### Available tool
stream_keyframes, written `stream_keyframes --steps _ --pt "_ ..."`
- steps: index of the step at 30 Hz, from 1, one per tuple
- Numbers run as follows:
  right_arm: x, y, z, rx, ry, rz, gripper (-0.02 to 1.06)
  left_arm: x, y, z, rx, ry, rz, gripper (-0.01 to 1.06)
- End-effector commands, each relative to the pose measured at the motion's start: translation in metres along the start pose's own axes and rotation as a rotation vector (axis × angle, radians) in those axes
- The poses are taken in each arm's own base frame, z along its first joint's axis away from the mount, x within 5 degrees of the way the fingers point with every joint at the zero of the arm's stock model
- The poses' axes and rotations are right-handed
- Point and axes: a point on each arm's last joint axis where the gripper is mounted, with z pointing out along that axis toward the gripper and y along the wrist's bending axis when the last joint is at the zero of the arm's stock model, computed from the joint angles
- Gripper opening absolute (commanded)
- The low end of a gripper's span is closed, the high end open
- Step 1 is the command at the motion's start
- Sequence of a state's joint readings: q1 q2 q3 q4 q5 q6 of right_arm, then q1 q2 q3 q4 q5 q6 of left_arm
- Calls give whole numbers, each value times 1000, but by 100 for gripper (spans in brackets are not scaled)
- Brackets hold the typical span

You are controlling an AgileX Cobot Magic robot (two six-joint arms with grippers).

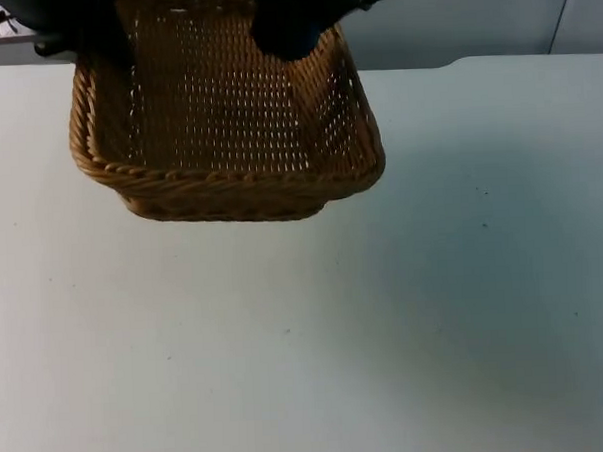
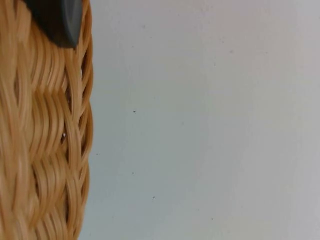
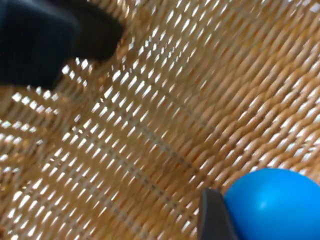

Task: Pick up the basket with the left hand and place the ball into the basket with the right hand.

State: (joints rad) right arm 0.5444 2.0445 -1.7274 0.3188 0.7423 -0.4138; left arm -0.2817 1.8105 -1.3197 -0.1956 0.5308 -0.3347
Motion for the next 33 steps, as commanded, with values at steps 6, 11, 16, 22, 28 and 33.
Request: stream_keyframes --steps 6,11,16,22,28,33 --pt "4 -4 11 6 12 -2 0 -4 -11 -9 75 -5 0 0" --pt "4 -4 11 10 11 -2 0 -3 -11 -9 81 4 19 0" --pt "4 -4 11 10 11 20 1 -3 -12 -9 83 5 17 0" --pt "6 -4 11 4 30 50 39 -3 -12 -9 83 5 17 0" --pt "10 -5 8 36 84 15 105 -3 -12 -9 83 5 17 0" --pt "5 -4 -2 29 55 27 105 -3 -12 -9 83 5 17 0"
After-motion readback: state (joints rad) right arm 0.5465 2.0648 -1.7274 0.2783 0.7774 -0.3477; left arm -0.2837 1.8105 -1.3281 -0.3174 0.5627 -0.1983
